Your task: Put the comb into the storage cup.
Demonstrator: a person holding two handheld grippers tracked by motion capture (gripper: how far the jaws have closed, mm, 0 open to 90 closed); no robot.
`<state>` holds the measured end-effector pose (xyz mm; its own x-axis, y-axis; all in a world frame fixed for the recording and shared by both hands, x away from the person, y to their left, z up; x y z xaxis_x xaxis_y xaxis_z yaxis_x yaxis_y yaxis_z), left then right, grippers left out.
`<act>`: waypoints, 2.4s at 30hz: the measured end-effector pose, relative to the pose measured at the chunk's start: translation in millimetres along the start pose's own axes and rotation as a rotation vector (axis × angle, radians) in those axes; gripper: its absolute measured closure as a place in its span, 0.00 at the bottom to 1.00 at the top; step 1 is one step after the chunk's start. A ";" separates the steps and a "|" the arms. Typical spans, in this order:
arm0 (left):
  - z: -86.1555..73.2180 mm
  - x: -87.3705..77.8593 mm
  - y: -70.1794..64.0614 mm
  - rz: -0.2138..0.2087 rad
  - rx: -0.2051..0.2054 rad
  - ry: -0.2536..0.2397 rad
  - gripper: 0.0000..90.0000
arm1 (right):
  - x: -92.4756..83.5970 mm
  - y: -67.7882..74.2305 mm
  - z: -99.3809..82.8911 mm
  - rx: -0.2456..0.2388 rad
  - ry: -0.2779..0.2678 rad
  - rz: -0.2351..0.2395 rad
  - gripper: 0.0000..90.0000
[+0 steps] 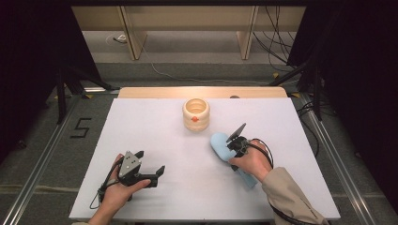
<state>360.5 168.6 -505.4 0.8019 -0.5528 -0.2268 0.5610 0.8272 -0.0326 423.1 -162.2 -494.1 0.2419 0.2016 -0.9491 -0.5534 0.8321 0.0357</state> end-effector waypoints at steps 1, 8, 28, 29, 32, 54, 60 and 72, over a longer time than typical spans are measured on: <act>-0.1 0.0 -0.3 -0.001 0.000 0.001 0.03 | 0.0 -0.1 -0.1 -0.004 -0.004 0.002 0.78; -0.3 0.3 -0.7 -0.004 -0.004 0.002 0.04 | -5.1 -2.1 0.9 0.013 -0.026 0.021 0.78; -0.4 0.3 -1.7 -0.007 0.000 0.004 0.04 | -10.4 -4.4 2.0 0.012 -0.068 0.033 0.78; -0.4 0.3 -1.7 -0.006 0.001 0.004 0.04 | -10.7 -4.5 2.1 0.012 -0.070 0.032 0.78; -0.3 0.1 -1.9 -0.006 0.001 0.003 0.04 | -11.8 -4.8 2.4 0.014 -0.084 0.033 0.78; 0.4 0.8 -4.8 -0.016 0.004 0.003 0.05 | -24.5 -7.0 8.3 0.044 -0.199 0.058 0.78; 2.4 4.1 -20.4 -0.068 -0.019 0.001 0.05 | -31.5 -2.7 14.2 0.050 -0.292 0.085 0.78; 1.0 12.0 -51.8 -0.167 -0.076 0.020 0.07 | -38.9 6.2 20.2 0.059 -0.428 0.101 0.78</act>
<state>341.2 119.0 -505.4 0.6946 -0.6813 -0.2310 0.6680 0.7300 -0.1445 426.4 -154.4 -450.6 0.5042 0.4692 -0.7250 -0.5481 0.8226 0.1512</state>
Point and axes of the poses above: each handheld gripper's, and its own axes: x roughly forward along the jaws, z roughly out of its top, y roughly to its left, the point moved 4 cm from there along x, roughly forward along the jaws, and after that the axes turned 10 degrees about -y, right-handed, at the moved point
